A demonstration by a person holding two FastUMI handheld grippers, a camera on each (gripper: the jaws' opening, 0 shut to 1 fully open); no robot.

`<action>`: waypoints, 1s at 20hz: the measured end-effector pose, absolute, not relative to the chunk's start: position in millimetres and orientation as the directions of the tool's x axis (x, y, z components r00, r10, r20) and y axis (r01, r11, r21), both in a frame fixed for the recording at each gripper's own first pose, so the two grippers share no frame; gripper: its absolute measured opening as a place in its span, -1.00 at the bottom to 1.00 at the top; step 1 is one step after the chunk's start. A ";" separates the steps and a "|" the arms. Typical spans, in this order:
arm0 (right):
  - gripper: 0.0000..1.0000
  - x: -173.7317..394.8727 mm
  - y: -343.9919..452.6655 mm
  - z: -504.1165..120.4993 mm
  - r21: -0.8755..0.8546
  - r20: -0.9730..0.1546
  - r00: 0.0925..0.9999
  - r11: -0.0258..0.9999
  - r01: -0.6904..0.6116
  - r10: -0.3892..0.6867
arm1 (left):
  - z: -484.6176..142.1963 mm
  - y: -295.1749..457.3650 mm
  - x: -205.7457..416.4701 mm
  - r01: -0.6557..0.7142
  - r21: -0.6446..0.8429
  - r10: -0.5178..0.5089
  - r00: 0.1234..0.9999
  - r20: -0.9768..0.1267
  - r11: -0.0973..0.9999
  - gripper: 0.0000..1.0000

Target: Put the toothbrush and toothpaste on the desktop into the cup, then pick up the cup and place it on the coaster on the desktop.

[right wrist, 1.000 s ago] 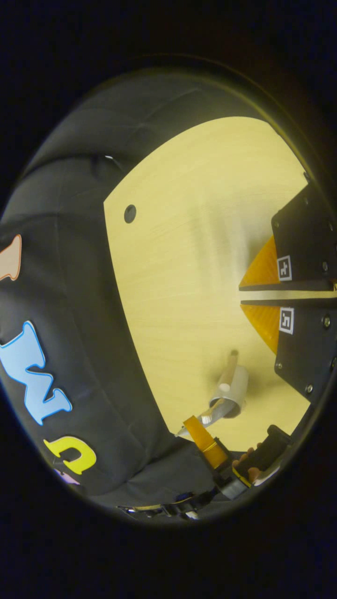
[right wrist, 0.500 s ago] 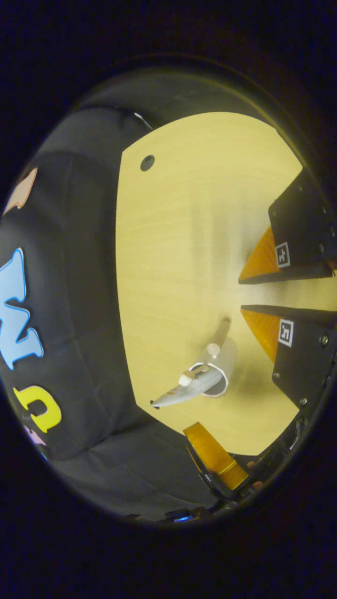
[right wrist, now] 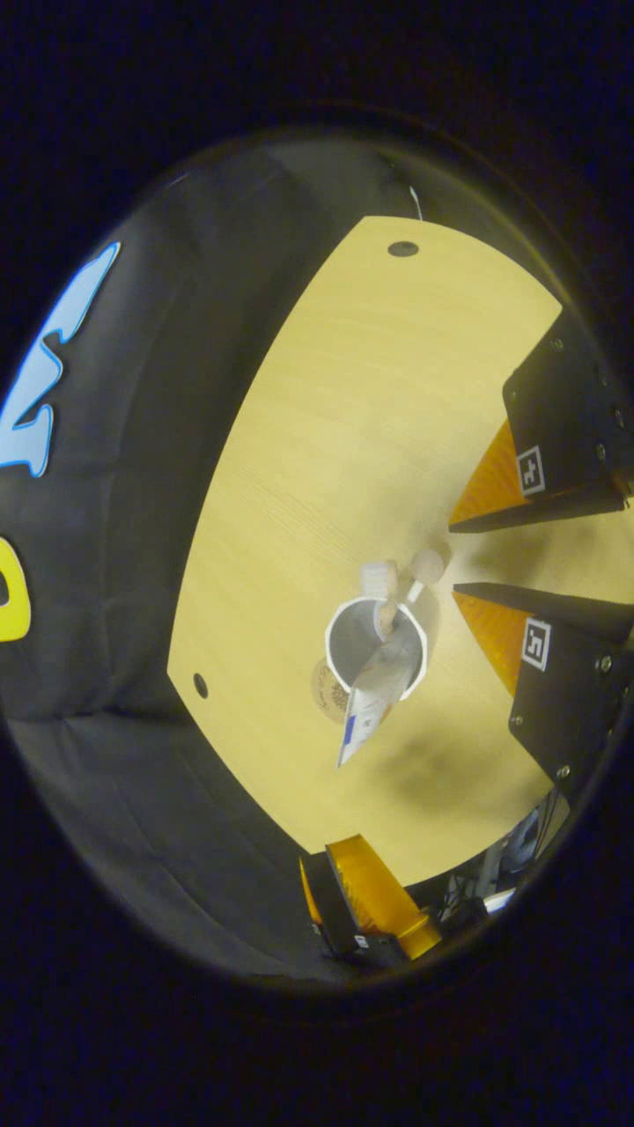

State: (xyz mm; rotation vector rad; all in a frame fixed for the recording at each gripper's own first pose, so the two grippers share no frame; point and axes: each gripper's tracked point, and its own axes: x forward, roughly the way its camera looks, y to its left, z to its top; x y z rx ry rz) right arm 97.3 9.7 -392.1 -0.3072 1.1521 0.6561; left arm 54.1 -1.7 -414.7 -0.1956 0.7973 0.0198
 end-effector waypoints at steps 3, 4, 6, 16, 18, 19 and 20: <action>-0.19 102.9 7.6 -395.6 0.066 -0.929 0.226 0.731 -0.679 0.294 | -421.0 13.1 40.4 -0.133 -0.168 -0.034 0.678 -0.734 0.977 0.94; -0.19 103.8 6.2 -395.7 0.062 -0.933 0.217 0.721 -0.690 0.288 | -424.3 15.7 38.2 -0.143 -0.169 -0.029 0.674 -0.738 0.975 0.88; -0.19 107.4 9.2 -397.7 0.065 -0.937 0.201 0.706 -0.705 0.287 | -428.9 21.7 36.7 -0.160 -0.168 -0.019 0.665 -0.746 0.973 0.87; -0.22 112.1 23.8 -440.0 0.097 -0.966 0.066 0.587 -0.804 0.250 | -453.7 46.0 40.5 -0.249 -0.152 0.034 0.612 -0.790 0.957 0.96; -0.61 112.2 23.6 -437.5 0.094 -0.965 0.071 0.587 -0.804 0.252 | -456.3 49.2 41.1 -0.252 -0.148 0.036 0.606 -0.795 0.956 0.80; -0.72 114.2 22.7 -440.0 0.071 -0.960 0.107 0.598 -0.799 0.257 | -461.0 50.3 46.3 -0.254 -0.151 0.034 0.602 -0.798 0.955 0.88; -0.72 114.1 24.4 -440.3 0.074 -0.958 0.113 0.605 -0.793 0.264 | -462.2 49.3 48.9 -0.254 -0.153 0.033 0.602 -0.798 0.955 0.88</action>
